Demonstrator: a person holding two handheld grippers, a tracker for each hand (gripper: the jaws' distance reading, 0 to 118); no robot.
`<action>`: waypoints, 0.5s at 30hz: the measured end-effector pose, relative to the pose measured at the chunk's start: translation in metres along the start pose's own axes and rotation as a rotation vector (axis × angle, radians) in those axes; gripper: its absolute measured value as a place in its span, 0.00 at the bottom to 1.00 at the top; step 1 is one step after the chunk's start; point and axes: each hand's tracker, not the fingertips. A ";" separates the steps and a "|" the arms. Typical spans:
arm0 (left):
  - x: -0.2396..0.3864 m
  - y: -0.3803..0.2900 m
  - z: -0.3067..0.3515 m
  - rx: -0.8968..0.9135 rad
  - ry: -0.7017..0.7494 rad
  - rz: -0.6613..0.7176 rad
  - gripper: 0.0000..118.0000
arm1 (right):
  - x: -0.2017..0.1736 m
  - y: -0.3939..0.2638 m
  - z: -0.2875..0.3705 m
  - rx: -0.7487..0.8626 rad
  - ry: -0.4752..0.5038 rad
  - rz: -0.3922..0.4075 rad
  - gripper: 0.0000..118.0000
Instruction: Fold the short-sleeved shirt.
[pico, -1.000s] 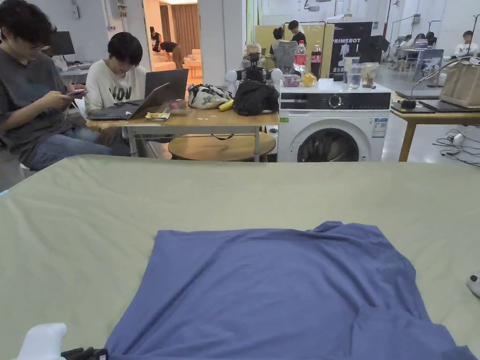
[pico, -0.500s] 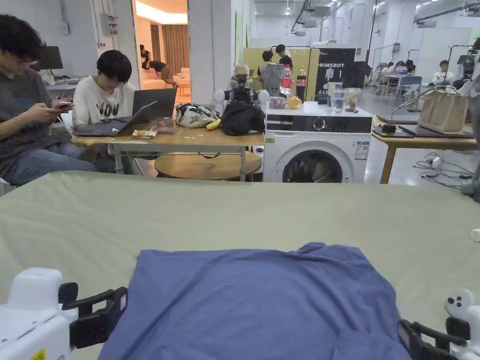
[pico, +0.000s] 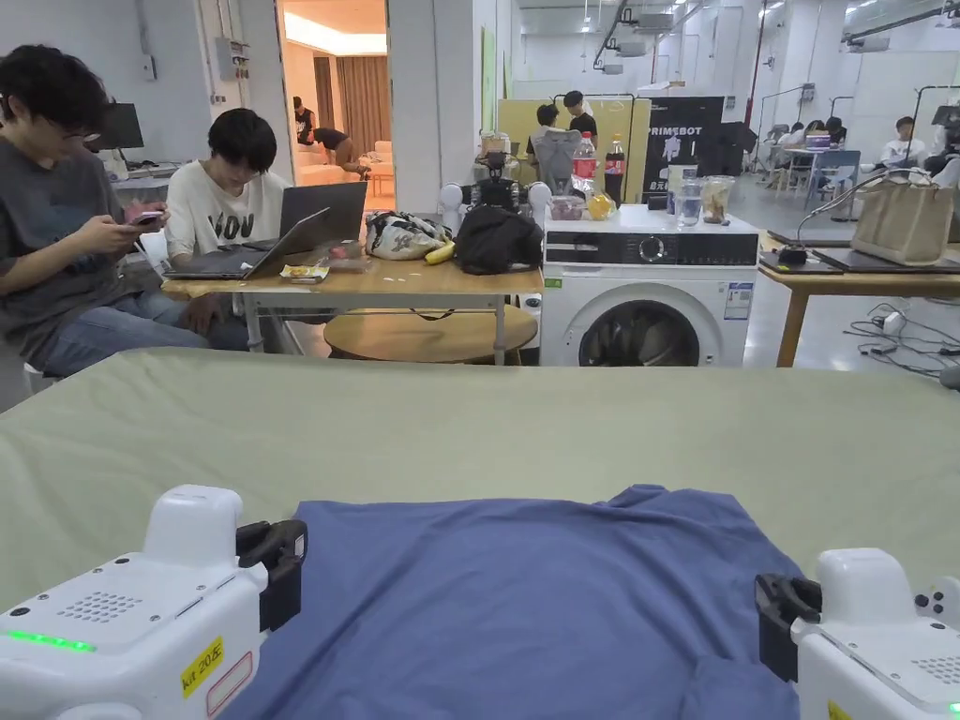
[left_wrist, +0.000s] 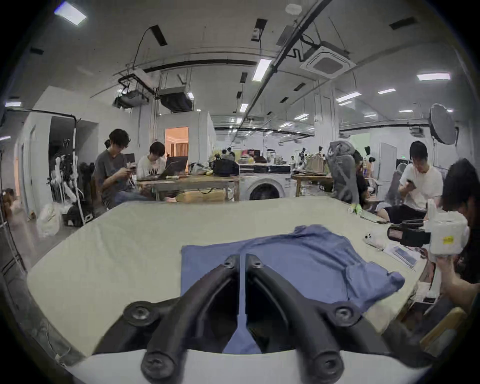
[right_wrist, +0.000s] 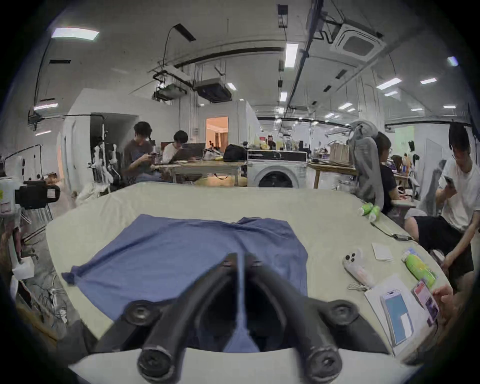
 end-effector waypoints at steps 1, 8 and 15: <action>-0.003 -0.001 -0.001 -0.012 0.012 0.006 0.00 | 0.000 0.000 0.000 -0.001 -0.010 0.003 0.00; -0.006 -0.007 -0.010 -0.038 0.079 0.008 0.00 | -0.004 0.004 -0.010 -0.006 -0.051 -0.032 0.00; -0.048 -0.028 0.003 -0.182 -0.010 0.076 0.00 | -0.001 -0.001 -0.005 -0.049 0.005 0.039 0.00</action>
